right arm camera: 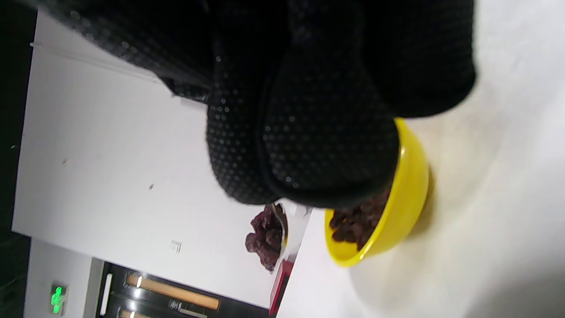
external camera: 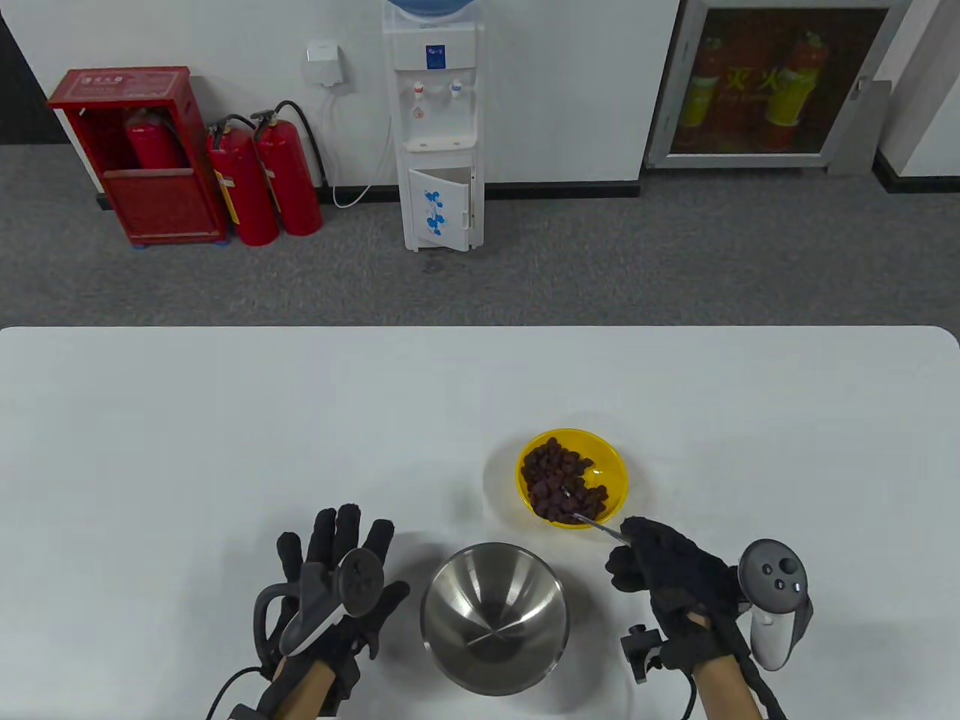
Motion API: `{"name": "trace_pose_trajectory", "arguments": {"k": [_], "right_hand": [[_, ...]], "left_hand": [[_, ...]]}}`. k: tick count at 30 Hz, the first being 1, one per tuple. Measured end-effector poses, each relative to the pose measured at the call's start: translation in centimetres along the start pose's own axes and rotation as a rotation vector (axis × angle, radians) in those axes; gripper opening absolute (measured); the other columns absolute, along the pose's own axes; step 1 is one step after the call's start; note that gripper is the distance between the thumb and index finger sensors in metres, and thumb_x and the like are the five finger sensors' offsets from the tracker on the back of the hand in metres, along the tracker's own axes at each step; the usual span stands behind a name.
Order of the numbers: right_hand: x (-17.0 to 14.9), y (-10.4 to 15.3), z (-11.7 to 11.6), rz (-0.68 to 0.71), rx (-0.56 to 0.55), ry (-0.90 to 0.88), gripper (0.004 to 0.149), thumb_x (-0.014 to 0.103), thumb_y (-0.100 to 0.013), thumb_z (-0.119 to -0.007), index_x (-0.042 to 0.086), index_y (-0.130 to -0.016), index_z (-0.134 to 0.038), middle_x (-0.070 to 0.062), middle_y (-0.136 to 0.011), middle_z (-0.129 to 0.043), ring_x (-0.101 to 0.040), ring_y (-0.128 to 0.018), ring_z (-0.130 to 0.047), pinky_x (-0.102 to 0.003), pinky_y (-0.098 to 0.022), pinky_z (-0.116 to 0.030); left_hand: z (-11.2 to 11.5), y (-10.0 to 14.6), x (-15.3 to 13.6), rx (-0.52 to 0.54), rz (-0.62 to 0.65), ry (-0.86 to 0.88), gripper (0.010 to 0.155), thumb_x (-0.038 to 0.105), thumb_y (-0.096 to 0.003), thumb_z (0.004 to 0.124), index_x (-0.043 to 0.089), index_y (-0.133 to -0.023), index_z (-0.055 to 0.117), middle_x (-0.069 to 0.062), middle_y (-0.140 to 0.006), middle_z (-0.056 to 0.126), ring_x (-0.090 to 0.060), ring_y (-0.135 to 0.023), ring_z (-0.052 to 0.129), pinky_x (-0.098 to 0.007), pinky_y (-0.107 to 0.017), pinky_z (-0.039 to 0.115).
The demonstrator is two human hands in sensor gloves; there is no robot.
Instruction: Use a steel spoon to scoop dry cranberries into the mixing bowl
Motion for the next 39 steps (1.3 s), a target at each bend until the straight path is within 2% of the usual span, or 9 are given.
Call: {"name": "trace_pose_trajectory", "arguments": {"k": [14,28,29,37,39], "right_hand": [[0.9,0.6,-3.1,0.102,0.158,0.056,0.040,0.034,-0.047,-0.083,0.008,-0.075,-0.091,-0.001,-0.055,-0.105,-0.017,-0.035,-0.109,-0.043,-0.037,-0.086],[0.4,0.4,-3.9,0.137,0.180,0.180,0.039,0.032,-0.046,-0.082,0.013,-0.079,-0.090,-0.003,-0.061,-0.102,-0.020,-0.040,-0.105,-0.045,-0.040,-0.082],[0.4,0.4,-3.9,0.139,0.179,0.185,0.039,0.032,-0.046,-0.082,0.013,-0.079,-0.090,0.004,-0.062,-0.102,-0.020,-0.041,-0.105,-0.046,-0.040,-0.082],[0.9,0.5,-3.8,0.212,0.168,0.273,0.038,0.032,-0.046,-0.082,0.019,-0.081,-0.090,0.003,-0.066,-0.100,-0.021,-0.047,-0.103,-0.047,-0.044,-0.079],[1.3,0.6,-3.8,0.249,0.155,0.318,0.038,0.033,-0.046,-0.082,0.022,-0.081,-0.090,0.006,-0.068,-0.099,-0.021,-0.049,-0.102,-0.048,-0.045,-0.078]], "left_hand": [[0.0,0.0,-0.1,-0.005,-0.004,-0.006,0.080,0.076,-0.0399,0.058,0.053,-0.105,0.017,0.007,-0.119,0.001,-0.027,-0.115,0.004,-0.070,-0.071,0.002],[0.1,0.0,0.0,-0.011,-0.004,-0.009,0.080,0.076,-0.0400,0.058,0.053,-0.105,0.018,0.007,-0.120,0.001,-0.027,-0.115,0.003,-0.070,-0.071,0.002],[0.0,0.0,0.0,-0.011,-0.004,-0.008,0.080,0.075,-0.0399,0.058,0.053,-0.105,0.018,0.007,-0.120,0.002,-0.027,-0.115,0.003,-0.070,-0.071,0.002],[0.1,0.0,0.0,-0.011,-0.004,-0.008,0.080,0.075,-0.0400,0.058,0.053,-0.105,0.018,0.007,-0.119,0.002,-0.027,-0.115,0.004,-0.070,-0.071,0.002],[0.1,0.0,0.0,-0.011,-0.004,-0.009,0.079,0.075,-0.0400,0.058,0.053,-0.105,0.018,0.007,-0.120,0.002,-0.027,-0.115,0.004,-0.070,-0.071,0.002]]}}
Point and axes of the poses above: the tracker on the back of each hand, its own x axis roughly to the thumb side, its own y axis roughly from the fingertips to the wrist, z = x × y, the point moved 4 cm from there along -y, roughly from the wrist to the fingertips
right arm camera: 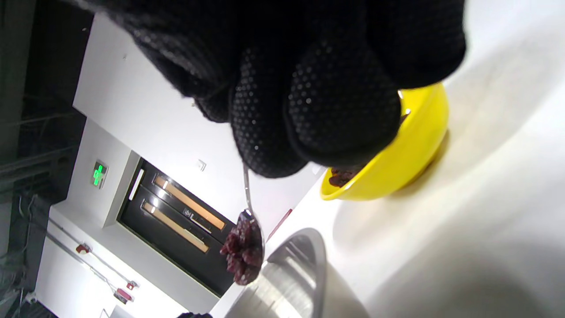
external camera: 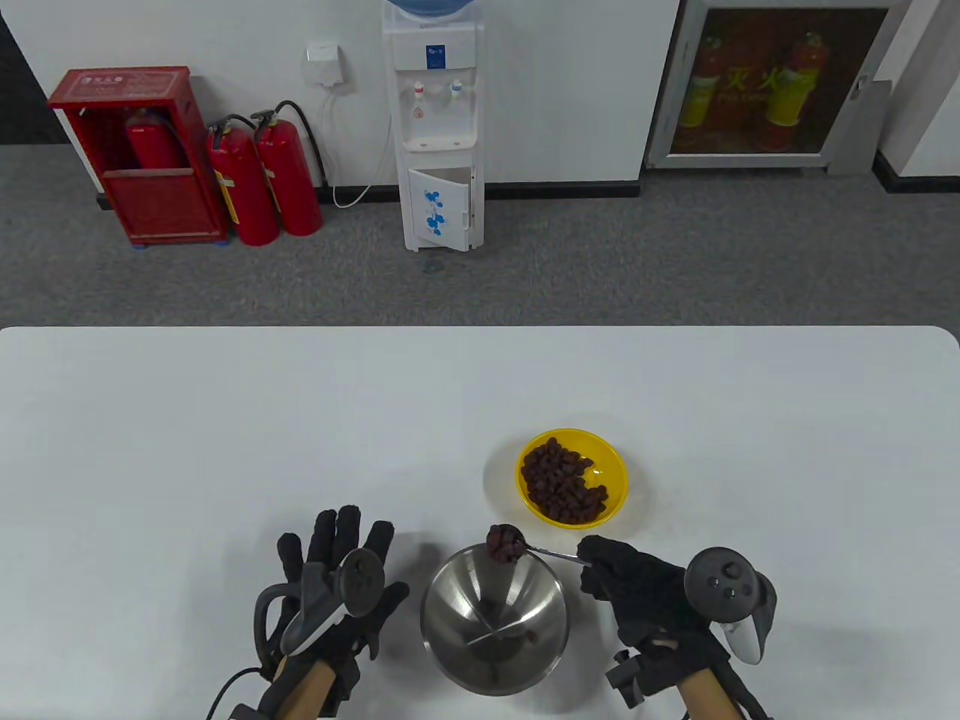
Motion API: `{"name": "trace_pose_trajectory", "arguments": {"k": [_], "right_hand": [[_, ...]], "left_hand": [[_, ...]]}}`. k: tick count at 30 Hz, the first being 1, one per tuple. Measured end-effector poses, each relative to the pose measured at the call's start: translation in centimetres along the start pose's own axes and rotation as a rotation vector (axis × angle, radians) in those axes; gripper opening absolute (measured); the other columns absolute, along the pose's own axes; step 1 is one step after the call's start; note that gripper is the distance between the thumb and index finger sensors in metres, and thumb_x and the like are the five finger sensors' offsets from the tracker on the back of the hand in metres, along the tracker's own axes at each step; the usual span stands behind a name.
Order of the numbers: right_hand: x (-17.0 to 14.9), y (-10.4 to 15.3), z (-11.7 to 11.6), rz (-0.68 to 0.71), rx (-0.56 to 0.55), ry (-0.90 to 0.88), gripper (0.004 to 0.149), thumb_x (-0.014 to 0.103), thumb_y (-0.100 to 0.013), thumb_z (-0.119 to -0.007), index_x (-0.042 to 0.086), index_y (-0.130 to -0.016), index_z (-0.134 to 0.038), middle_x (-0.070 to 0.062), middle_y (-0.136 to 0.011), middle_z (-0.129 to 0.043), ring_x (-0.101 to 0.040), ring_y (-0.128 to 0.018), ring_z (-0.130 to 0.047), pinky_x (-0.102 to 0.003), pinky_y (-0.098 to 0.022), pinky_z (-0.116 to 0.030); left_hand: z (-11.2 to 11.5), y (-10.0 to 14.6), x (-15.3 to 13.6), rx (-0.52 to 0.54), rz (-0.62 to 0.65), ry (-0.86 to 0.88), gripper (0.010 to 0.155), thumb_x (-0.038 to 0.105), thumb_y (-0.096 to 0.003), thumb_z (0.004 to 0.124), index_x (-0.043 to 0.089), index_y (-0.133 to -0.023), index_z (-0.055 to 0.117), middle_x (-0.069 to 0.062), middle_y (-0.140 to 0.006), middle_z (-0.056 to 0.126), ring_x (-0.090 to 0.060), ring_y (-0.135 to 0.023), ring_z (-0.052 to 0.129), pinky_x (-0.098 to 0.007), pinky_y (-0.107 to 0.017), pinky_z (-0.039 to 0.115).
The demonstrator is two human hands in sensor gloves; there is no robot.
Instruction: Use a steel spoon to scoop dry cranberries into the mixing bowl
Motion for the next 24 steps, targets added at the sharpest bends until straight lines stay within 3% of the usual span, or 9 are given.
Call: {"name": "trace_pose_trajectory", "arguments": {"k": [10,21,24], "right_hand": [[0.5,0.2,0.6,0.099,-0.066,0.022,0.038,0.033,-0.045,-0.081,0.027,-0.082,-0.089,0.008,-0.072,-0.097,-0.020,-0.055,-0.100,-0.046,-0.045,-0.078],[0.4,0.2,0.6,0.092,-0.065,-0.013,0.039,0.034,-0.046,-0.080,0.026,-0.084,-0.087,0.008,-0.072,-0.097,-0.019,-0.055,-0.100,-0.045,-0.044,-0.079],[0.2,0.3,1.1,0.081,-0.126,-0.062,0.040,0.034,-0.047,-0.079,0.022,-0.085,-0.082,0.006,-0.072,-0.096,-0.018,-0.054,-0.100,-0.045,-0.043,-0.079]], "left_hand": [[0.0,0.0,0.0,0.007,0.002,0.004,0.080,0.075,-0.0400,0.058,0.053,-0.105,0.018,0.007,-0.119,0.002,-0.027,-0.115,0.004,-0.070,-0.071,0.002],[0.0,0.0,0.0,0.009,0.003,0.003,0.080,0.075,-0.0400,0.058,0.053,-0.105,0.018,0.007,-0.119,0.002,-0.027,-0.115,0.004,-0.070,-0.071,0.002],[0.0,0.0,0.0,0.011,0.004,0.006,0.080,0.075,-0.0399,0.058,0.053,-0.105,0.018,0.007,-0.119,0.002,-0.027,-0.115,0.004,-0.070,-0.071,0.002]]}}
Point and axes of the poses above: the tracker on the back of each hand, its own x axis roughly to the thumb side, its own y axis roughly from the fingertips to the wrist, z = x × y, the point moved 4 cm from there along -y, roughly from the wrist to the fingertips
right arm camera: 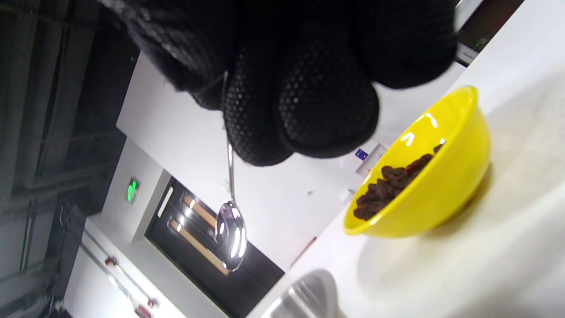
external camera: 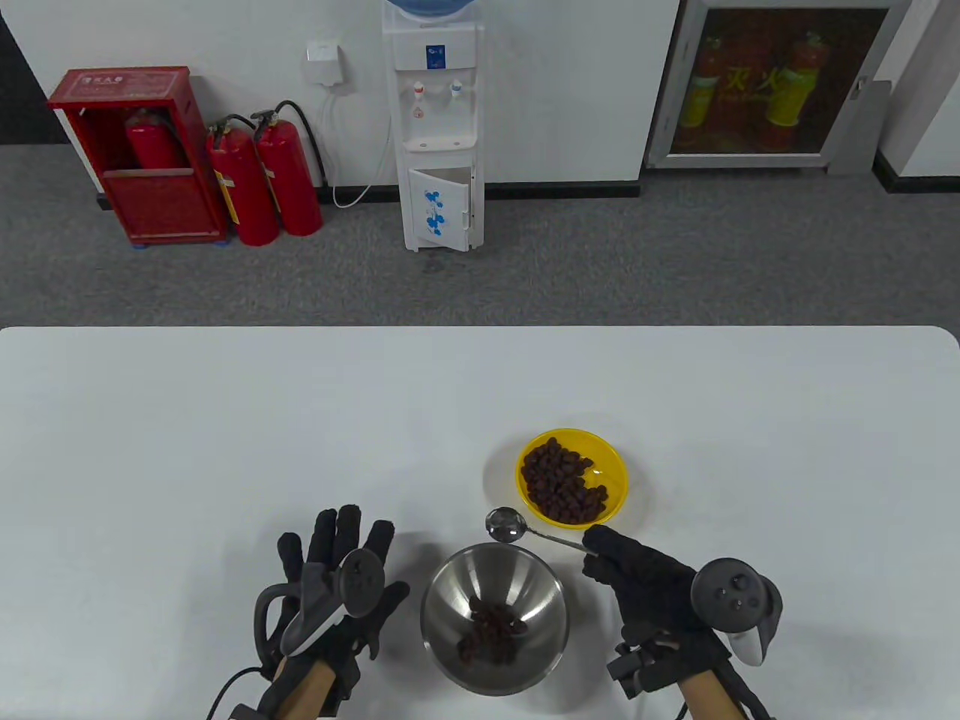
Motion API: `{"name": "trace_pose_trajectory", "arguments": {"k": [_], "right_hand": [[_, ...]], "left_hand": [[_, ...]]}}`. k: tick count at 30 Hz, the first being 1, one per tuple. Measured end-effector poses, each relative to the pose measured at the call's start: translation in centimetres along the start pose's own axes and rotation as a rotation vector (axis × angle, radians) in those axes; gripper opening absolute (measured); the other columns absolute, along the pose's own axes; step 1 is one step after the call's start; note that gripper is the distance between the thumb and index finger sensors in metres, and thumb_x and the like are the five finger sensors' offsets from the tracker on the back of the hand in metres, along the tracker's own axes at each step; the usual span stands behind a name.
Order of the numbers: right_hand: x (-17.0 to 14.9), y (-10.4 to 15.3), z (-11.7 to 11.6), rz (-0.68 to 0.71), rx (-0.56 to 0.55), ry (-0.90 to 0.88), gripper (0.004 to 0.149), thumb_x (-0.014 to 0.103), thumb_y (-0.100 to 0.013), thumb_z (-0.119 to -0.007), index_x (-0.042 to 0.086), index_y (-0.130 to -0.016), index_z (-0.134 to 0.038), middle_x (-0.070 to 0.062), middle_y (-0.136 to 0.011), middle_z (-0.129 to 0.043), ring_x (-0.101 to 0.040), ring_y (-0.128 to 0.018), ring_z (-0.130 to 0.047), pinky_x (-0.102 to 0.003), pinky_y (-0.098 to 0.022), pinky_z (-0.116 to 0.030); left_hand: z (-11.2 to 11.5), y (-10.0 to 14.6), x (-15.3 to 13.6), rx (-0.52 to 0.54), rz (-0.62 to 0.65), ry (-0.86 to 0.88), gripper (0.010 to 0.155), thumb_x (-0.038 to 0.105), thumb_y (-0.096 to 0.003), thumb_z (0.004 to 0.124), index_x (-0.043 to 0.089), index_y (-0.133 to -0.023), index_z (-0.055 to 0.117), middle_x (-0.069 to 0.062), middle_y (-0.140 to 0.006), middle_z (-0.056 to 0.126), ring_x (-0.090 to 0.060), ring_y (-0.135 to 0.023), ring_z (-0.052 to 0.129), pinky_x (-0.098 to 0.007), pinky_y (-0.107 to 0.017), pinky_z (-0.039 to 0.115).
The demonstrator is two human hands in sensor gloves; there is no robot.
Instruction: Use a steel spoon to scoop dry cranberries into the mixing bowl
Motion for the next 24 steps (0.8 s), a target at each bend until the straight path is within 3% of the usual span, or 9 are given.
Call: {"name": "trace_pose_trajectory", "arguments": {"k": [5,10,16,20,22,24], "right_hand": [[-0.3,0.5,2.1,-0.060,-0.232,0.082,0.041,0.032,-0.048,-0.078,0.017,-0.086,-0.079,0.005,-0.071,-0.094,-0.020,-0.052,-0.099,-0.046,-0.043,-0.078],[0.5,-0.2,3.1,-0.076,-0.340,0.335,0.041,0.033,-0.048,-0.078,0.018,-0.086,-0.080,0.006,-0.071,-0.095,-0.019,-0.052,-0.100,-0.046,-0.043,-0.078],[0.8,-1.9,2.3,-0.067,-0.340,0.647,0.040,0.034,-0.048,-0.078,0.020,-0.086,-0.080,0.006,-0.072,-0.095,-0.018,-0.054,-0.100,-0.046,-0.044,-0.078],[1.0,-2.5,1.6,-0.073,-0.292,0.797,0.040,0.034,-0.048,-0.079,0.020,-0.085,-0.082,0.009,-0.070,-0.097,-0.019,-0.052,-0.101,-0.046,-0.044,-0.079],[1.4,-2.8,0.9,-0.055,-0.259,0.899,0.040,0.035,-0.048,-0.079,0.020,-0.085,-0.083,0.003,-0.070,-0.098,-0.018,-0.052,-0.102,-0.045,-0.044,-0.079],[1.8,-3.1,0.1,-0.039,-0.236,0.973,0.040,0.036,-0.048,-0.079,0.020,-0.085,-0.083,0.009,-0.070,-0.098,-0.018,-0.053,-0.102,-0.045,-0.045,-0.079]], "left_hand": [[0.0,0.0,0.0,0.006,0.004,0.007,0.079,0.075,-0.0399,0.058,0.053,-0.105,0.018,0.007,-0.120,0.002,-0.027,-0.115,0.004,-0.070,-0.071,0.002],[0.0,0.0,0.0,0.009,0.007,0.013,0.079,0.075,-0.0400,0.058,0.053,-0.105,0.018,0.007,-0.120,0.002,-0.027,-0.115,0.004,-0.070,-0.071,0.002],[0.1,-0.1,0.0,0.005,0.009,0.017,0.079,0.075,-0.0400,0.058,0.053,-0.105,0.019,0.007,-0.120,0.002,-0.027,-0.115,0.004,-0.070,-0.071,0.002],[0.1,-0.1,-0.1,0.002,0.006,0.017,0.079,0.075,-0.0401,0.058,0.053,-0.105,0.019,0.007,-0.120,0.002,-0.027,-0.115,0.004,-0.070,-0.071,0.002],[0.1,-0.1,-0.1,0.003,0.006,0.025,0.079,0.075,-0.0401,0.058,0.053,-0.105,0.019,0.007,-0.120,0.002,-0.027,-0.115,0.004,-0.070,-0.071,0.002],[0.1,-0.1,-0.1,0.002,0.007,0.025,0.079,0.075,-0.0401,0.058,0.053,-0.105,0.019,0.007,-0.120,0.002,-0.027,-0.115,0.004,-0.070,-0.071,0.002]]}}
Point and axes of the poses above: the tracker on the back of each hand, its own x axis roughly to the thumb side, its own y axis roughly from the fingertips to the wrist, z = x × y, the point moved 4 cm from there along -y, roughly from the wrist to the fingertips
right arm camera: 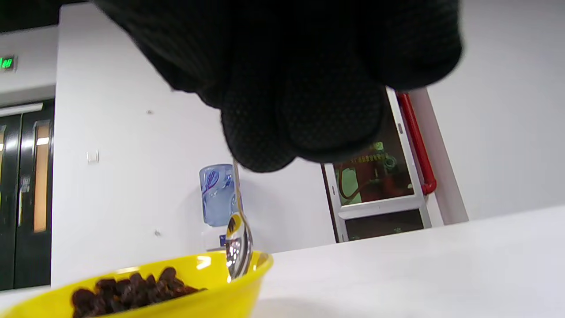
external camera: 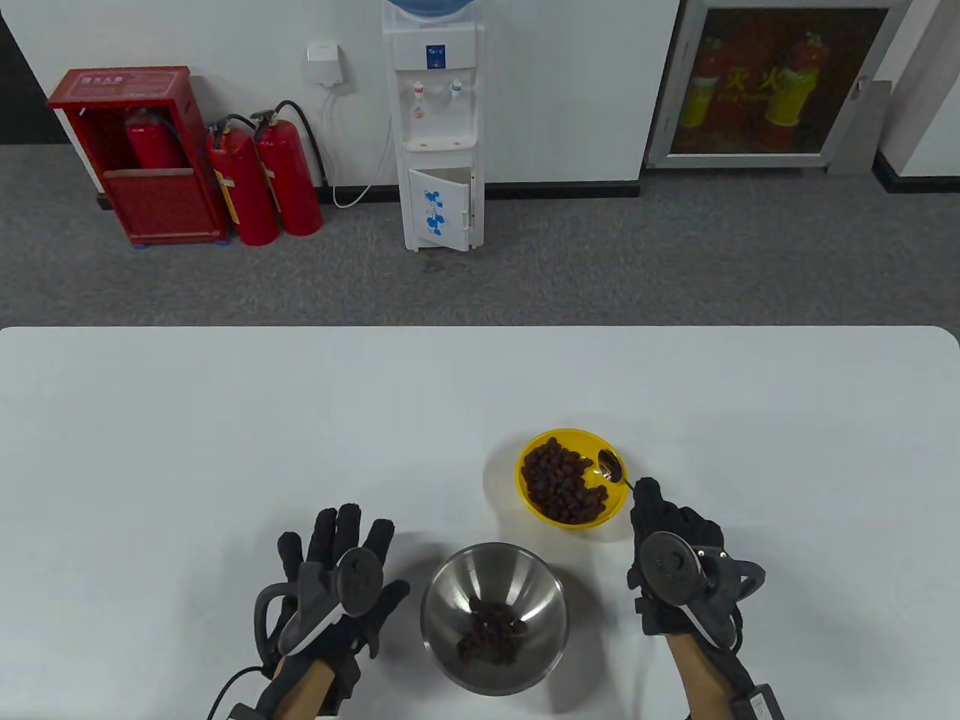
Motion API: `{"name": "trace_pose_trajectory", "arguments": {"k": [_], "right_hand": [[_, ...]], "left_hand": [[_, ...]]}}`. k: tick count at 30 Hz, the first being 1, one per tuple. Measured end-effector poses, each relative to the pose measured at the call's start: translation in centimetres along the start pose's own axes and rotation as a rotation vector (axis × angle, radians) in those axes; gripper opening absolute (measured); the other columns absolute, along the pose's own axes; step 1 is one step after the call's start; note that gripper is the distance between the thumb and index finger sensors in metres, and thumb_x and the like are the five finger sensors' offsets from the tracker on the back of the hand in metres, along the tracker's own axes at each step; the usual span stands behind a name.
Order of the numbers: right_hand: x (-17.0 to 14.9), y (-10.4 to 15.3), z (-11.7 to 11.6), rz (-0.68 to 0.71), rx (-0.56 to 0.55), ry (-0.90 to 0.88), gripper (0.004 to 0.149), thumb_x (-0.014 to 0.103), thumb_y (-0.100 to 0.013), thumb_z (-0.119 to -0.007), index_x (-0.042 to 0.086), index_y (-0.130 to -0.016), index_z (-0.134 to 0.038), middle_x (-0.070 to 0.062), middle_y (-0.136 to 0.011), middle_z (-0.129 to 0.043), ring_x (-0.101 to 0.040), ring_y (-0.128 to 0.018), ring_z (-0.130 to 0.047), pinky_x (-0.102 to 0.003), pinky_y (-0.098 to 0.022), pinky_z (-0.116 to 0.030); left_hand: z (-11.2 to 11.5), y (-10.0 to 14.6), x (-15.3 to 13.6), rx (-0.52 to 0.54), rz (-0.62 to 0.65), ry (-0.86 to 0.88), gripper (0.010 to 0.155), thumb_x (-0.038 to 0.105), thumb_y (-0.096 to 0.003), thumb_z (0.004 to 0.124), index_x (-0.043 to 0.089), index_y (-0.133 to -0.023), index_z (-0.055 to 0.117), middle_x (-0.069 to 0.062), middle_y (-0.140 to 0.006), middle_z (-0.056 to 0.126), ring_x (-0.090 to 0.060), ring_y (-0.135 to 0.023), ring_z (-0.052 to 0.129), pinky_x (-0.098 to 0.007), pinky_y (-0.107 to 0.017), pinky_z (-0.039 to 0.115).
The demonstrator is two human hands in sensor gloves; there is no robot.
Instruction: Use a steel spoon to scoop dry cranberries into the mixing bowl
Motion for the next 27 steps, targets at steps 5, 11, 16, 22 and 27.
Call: {"name": "trace_pose_trajectory", "arguments": {"k": [5,11,16,22,27], "right_hand": [[1.4,-0.4,-0.5,0.010,0.043,0.128,0.040,0.037,-0.048,-0.079,0.020,-0.083,-0.084,0.011,-0.068,-0.099,-0.016,-0.052,-0.104,-0.044,-0.044,-0.081],[-0.6,-1.1,-1.0,-0.296,0.248,-0.082,0.041,0.039,-0.046,-0.082,0.011,-0.074,-0.091,0.004,-0.051,-0.107,-0.013,-0.034,-0.110,-0.039,-0.032,-0.088],[-4.4,-0.6,-3.2,-0.584,0.408,-0.441,0.041,0.036,-0.046,-0.083,0.006,-0.073,-0.091,0.002,-0.049,-0.107,-0.015,-0.030,-0.111,-0.040,-0.028,-0.088],[-6.0,1.9,-8.8,-0.675,0.459,-0.841,0.043,0.034,-0.048,-0.082,0.004,-0.078,-0.087,-0.001,-0.054,-0.105,-0.018,-0.035,-0.109,-0.042,-0.030,-0.086],[-5.9,2.5,-9.7,-0.641,0.479,-0.940,0.046,0.036,-0.048,-0.081,0.005,-0.083,-0.081,0.000,-0.059,-0.102,-0.018,-0.040,-0.107,-0.043,-0.034,-0.084]], "left_hand": [[-0.1,0.0,0.0,0.005,0.003,0.010,0.079,0.075,-0.0402,0.058,0.053,-0.105,0.019,0.007,-0.120,0.002,-0.027,-0.115,0.004,-0.070,-0.071,0.002],[-0.2,0.0,0.0,0.010,0.007,0.011,0.079,0.075,-0.0402,0.058,0.053,-0.105,0.019,0.007,-0.120,0.002,-0.027,-0.115,0.004,-0.070,-0.071,0.002],[-0.2,0.0,0.0,0.016,0.008,0.012,0.079,0.075,-0.0403,0.058,0.053,-0.105,0.019,0.007,-0.120,0.002,-0.027,-0.115,0.004,-0.070,-0.071,0.002],[-0.1,-0.1,-0.1,0.011,0.005,0.007,0.079,0.075,-0.0403,0.058,0.053,-0.105,0.019,0.006,-0.120,0.003,-0.027,-0.115,0.004,-0.070,-0.071,0.002],[-0.2,0.0,-0.1,0.009,0.004,0.003,0.079,0.075,-0.0402,0.058,0.053,-0.105,0.019,0.007,-0.120,0.003,-0.027,-0.115,0.005,-0.070,-0.071,0.003]]}}
Point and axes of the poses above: the tracker on the back of each hand, its own x axis roughly to the thumb side, its own y axis roughly from the fingertips to the wrist, z = x × y, the point moved 4 cm from there along -y, roughly from the wrist to the fingertips
